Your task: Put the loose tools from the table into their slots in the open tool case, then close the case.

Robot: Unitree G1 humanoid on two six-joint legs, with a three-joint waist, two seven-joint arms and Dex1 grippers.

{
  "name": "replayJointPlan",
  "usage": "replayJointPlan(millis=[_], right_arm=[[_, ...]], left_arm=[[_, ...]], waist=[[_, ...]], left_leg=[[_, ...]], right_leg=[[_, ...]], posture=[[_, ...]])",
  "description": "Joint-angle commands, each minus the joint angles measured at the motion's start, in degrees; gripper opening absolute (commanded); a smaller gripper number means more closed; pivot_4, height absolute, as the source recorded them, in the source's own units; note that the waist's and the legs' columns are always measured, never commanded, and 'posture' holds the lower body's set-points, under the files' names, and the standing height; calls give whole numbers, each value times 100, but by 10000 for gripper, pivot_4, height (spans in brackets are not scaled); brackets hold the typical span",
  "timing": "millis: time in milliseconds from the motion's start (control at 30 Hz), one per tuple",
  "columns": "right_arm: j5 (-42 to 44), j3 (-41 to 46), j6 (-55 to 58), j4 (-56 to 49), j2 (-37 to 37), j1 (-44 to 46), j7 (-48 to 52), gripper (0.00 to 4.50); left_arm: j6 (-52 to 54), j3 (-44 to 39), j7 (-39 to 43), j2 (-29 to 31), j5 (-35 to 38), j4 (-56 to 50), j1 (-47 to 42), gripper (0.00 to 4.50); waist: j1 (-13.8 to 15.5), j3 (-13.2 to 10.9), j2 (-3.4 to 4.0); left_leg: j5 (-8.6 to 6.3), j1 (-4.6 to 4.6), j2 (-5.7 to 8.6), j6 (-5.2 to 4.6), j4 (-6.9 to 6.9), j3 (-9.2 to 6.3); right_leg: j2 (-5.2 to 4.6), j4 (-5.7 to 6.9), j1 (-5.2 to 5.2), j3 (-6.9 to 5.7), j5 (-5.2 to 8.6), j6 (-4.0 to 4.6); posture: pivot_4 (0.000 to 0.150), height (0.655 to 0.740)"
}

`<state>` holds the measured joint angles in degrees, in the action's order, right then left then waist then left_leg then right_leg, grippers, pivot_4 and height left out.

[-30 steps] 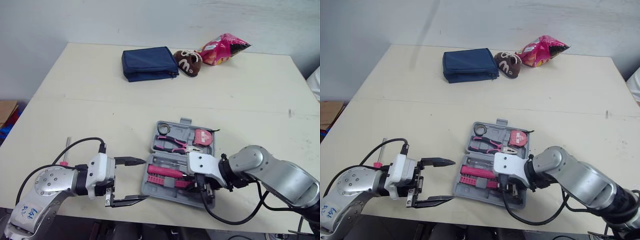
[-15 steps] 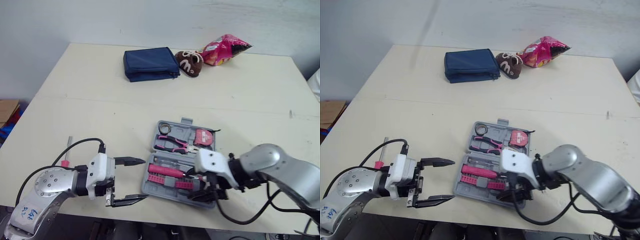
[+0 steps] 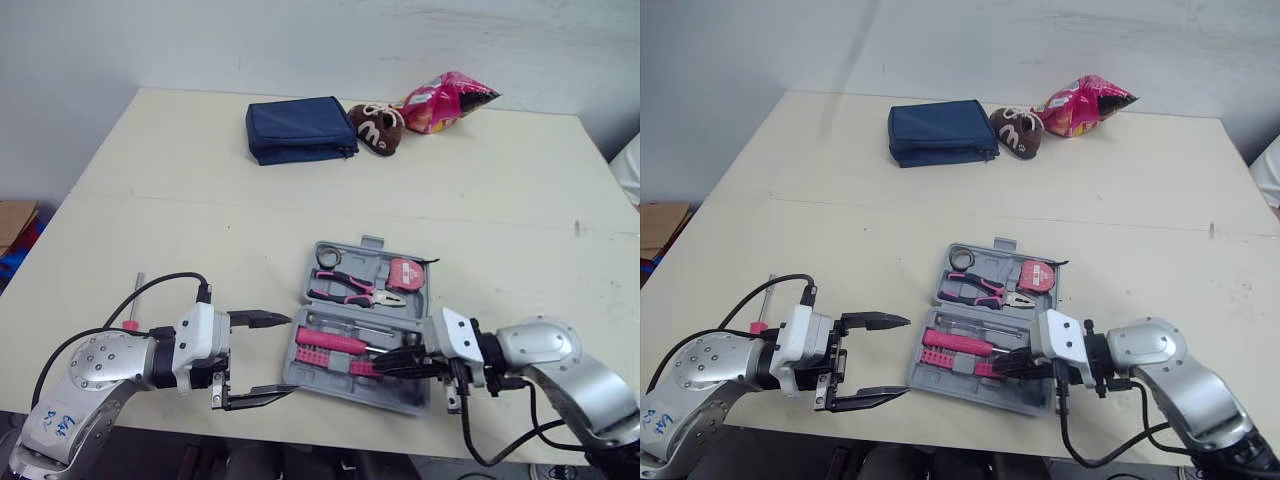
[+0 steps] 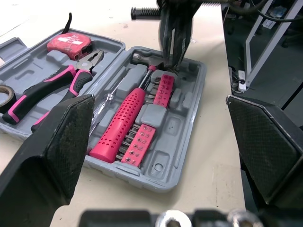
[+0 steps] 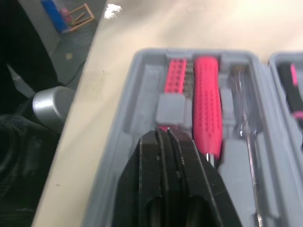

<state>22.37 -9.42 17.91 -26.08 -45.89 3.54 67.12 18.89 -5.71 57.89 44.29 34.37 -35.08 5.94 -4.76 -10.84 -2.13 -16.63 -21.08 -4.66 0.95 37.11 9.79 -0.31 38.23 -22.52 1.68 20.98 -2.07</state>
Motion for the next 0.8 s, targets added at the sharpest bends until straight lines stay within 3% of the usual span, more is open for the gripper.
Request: replayJointPlan(millis=[33,467,600,733,800], right_arm=[[-307,-213,-297,112,9,-26,-1,288],[-1049,-757,-439,532,42,73,-309,288],[-237,-66,-1071,424,423,-67,-261,288],[585,1013,-1418,426,227,-350,175,288],[980,1664,-1297,552,133,-406,136,6566]], left_arm=[[-11,-133,62,94,66,-50,-17,45000],[-15,-337,158,265,39,18,-39,45000],[-192,-356,72,148,-111,147,-102,45000],[-323,-854,-60,59,-120,450,158,45000],[-490,-1283,-53,43,-206,791,465,45000]], waist=[[-1,0,0],[-11,15,-24],[12,19,-31],[11,9,-15],[1,9,-14]], left_leg=[[0,1,0,0,0,0],[4,17,-1,4,-3,0],[12,20,-2,-2,-7,0],[23,5,0,-19,-5,3],[24,5,0,-23,-5,5]], right_leg=[[0,1,0,0,0,0],[0,4,9,-1,-8,12],[-1,1,13,-4,-28,19],[-4,-9,6,-4,-50,11],[-5,-21,7,-4,-61,10]], posture=[[1500,7400],[1500,7400],[1500,7400],[1500,7400],[1500,7400]])
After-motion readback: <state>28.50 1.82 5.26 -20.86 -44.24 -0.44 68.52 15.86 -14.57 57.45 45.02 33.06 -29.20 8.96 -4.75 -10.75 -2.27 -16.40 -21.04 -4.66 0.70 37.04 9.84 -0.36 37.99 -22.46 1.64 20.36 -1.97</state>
